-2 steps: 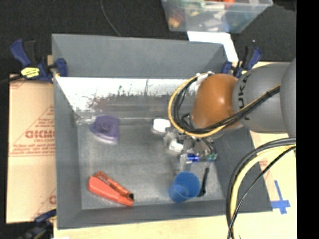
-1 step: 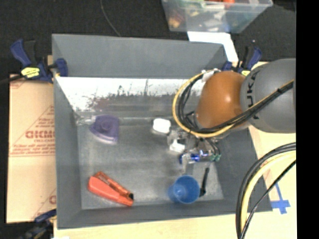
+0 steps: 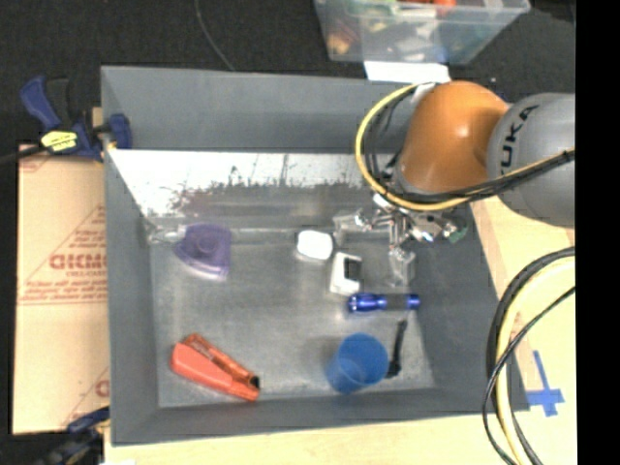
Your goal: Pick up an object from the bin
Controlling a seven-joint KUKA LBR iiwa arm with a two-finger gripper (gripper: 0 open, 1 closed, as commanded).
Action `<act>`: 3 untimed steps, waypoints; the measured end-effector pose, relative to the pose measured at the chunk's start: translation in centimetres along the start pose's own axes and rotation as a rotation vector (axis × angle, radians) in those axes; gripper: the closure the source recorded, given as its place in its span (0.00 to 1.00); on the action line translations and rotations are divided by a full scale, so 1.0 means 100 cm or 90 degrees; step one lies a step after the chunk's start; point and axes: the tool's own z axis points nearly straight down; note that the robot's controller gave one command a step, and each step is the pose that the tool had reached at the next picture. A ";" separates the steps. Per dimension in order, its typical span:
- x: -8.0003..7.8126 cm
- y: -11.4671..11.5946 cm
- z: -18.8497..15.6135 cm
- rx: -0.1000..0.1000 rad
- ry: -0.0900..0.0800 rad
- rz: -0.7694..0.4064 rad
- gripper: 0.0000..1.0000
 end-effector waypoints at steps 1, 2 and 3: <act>0.016 0.004 0.021 -0.001 -0.003 0.402 0.00; 0.034 0.062 0.028 0.002 -0.004 0.058 1.00; 0.034 0.062 0.029 0.001 -0.004 0.059 1.00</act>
Offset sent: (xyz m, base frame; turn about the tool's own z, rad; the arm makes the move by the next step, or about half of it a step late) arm -0.0677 0.0268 -0.0318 0.0902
